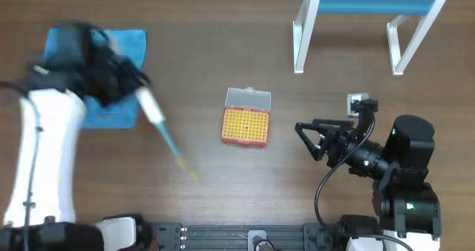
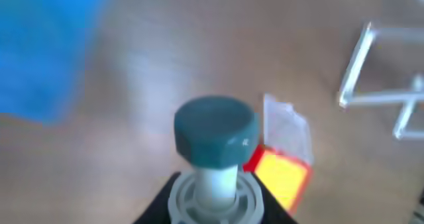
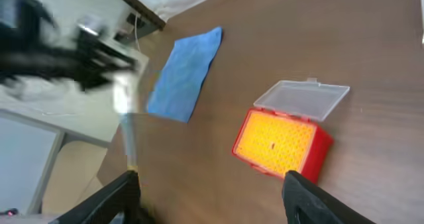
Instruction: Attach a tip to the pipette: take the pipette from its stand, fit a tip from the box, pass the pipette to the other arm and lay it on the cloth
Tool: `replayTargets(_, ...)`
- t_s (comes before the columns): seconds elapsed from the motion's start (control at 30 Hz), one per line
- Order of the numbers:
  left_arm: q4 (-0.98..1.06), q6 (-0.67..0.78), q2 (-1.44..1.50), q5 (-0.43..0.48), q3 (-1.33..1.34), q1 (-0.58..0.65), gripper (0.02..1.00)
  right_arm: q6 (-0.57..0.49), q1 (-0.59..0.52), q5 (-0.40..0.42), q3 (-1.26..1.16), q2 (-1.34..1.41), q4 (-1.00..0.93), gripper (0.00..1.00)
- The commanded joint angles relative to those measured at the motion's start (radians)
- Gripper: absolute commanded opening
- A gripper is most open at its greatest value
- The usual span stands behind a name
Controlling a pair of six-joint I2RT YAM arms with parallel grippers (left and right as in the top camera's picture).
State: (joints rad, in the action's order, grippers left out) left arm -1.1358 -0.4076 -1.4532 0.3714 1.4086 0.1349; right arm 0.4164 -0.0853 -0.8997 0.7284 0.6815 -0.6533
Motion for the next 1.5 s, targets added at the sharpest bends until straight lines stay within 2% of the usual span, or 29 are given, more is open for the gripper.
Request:
replayTargets(0.03, -0.436, 0.364, -0.323, -0.250, 0.615, 0.177, 0.029, -0.021, -0.005, 0.024, 0.011, -0.001, 0.006, 0.693)
replayTargets(0.07, -0.558, 0.417, -0.461, -0.393, 0.833, 0.190, 0.029, -0.010, -0.005, 0.024, 0.011, -0.001, -0.001, 0.693)
replayTargets(0.1, -0.550, 0.402, -0.529, -0.428, 0.942, 0.193, 0.029, -0.011, -0.005, 0.026, 0.011, -0.001, -0.025, 0.693)
replayTargets(0.17, -0.475, 0.454, -0.639, -0.455, 1.065, 0.191, 0.029, -0.011, -0.005, 0.083, 0.011, -0.001, -0.092, 0.695)
replayTargets(0.23, -0.389, 0.475, -0.710, -0.519, 1.082, 0.191, 0.029, 0.013, -0.005, 0.100, 0.011, -0.001, -0.113, 0.698)
replayTargets(0.37, -0.224, 0.575, -0.842, -0.532, 1.082, 0.189, 0.029, 0.110, -0.005, 0.108, 0.011, -0.001, -0.108, 0.700)
replayTargets(0.43, -0.159, 0.657, -0.890, -0.602, 1.082, 0.185, 0.029, 0.138, -0.005, 0.123, 0.011, -0.001, -0.109, 0.700)
replayTargets(0.5, -0.154, 0.745, -0.923, -0.534, 1.082, 0.186, 0.029, 0.148, -0.005, 0.162, 0.011, -0.001, -0.109, 0.700)
replayTargets(0.6, -0.180, 0.748, -0.992, -0.456, 1.081, 0.187, 0.027, 0.153, -0.005, 0.209, 0.011, 0.001, -0.109, 0.700)
replayTargets(0.73, -0.220, 0.679, -1.090, -0.457, 1.072, 0.186, 0.029, 0.161, -0.005, 0.209, 0.011, 0.003, -0.109, 0.700)
replayTargets(0.87, -0.231, 0.666, -1.125, -0.509, 1.070, 0.188, 0.029, 0.166, -0.005, 0.209, 0.011, 0.003, -0.109, 0.700)
replayTargets(1.1, -0.217, 0.602, -1.140, -0.455, 1.039, 0.228, 0.029, 0.124, -0.005, 0.243, 0.011, 0.003, -0.109, 0.713)
replayTargets(1.2, -0.227, 0.603, -1.140, -0.451, 1.029, 0.229, 0.029, 0.122, -0.005, 0.242, 0.011, 0.003, -0.109, 0.748)
replayTargets(1.27, -0.225, 0.607, -1.141, -0.415, 1.029, 0.229, 0.029, 0.121, -0.005, 0.242, 0.011, 0.003, -0.109, 0.752)
replayTargets(1.5, -0.173, 0.652, -1.142, -0.397, 1.029, 0.238, 0.029, 0.125, -0.005, 0.242, 0.011, 0.003, -0.109, 0.752)
